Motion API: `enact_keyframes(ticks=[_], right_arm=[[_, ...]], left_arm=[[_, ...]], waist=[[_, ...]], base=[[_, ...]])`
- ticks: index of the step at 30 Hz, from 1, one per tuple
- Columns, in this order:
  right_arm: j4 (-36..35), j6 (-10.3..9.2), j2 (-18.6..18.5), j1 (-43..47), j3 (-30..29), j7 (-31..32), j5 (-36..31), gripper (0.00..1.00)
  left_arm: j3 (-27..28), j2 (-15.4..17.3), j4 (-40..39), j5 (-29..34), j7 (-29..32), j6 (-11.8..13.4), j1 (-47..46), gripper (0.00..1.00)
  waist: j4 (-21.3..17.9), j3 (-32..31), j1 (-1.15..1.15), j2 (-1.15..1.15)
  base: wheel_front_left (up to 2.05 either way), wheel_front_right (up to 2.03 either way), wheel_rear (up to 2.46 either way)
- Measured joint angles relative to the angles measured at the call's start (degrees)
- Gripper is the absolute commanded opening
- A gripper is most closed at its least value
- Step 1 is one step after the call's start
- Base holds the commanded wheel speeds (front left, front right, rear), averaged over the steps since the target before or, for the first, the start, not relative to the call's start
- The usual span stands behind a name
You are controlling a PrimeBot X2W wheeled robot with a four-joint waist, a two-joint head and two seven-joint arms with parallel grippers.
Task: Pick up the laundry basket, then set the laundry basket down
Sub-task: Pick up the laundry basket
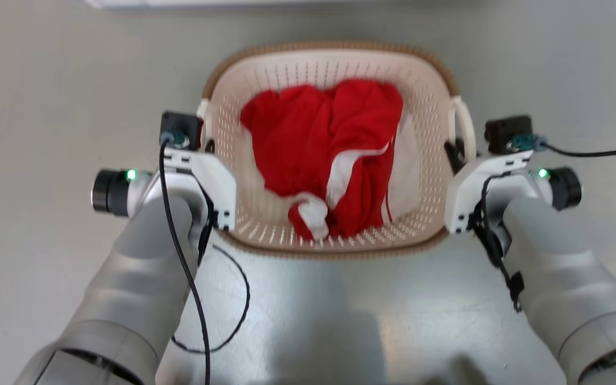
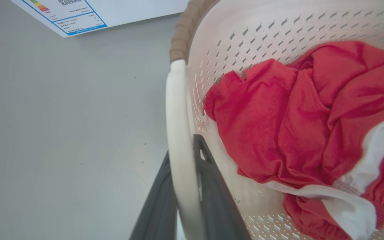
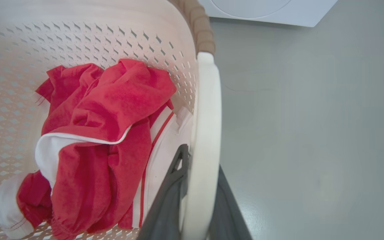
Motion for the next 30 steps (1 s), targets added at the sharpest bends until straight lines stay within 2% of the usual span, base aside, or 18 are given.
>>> enact_keyframes(ticks=[16,30], right_arm=[[-3.57,-0.41,0.13,8.38,10.49,10.60,8.86,0.00],[-2.79,-0.48,0.48,13.07,14.85,15.79,12.81,0.00]], left_arm=[[-1.58,0.93,0.30,-1.02,6.59,-0.31,8.62,0.00],[-2.35,0.73,0.31,-3.35,10.60,-1.64,16.29,0.00]], waist=[[-2.76,-15.10,0.00,0.00],[-4.17,-26.69,0.00,0.00]], base=[[0.00,0.00,0.00],[0.00,0.00,0.00]])
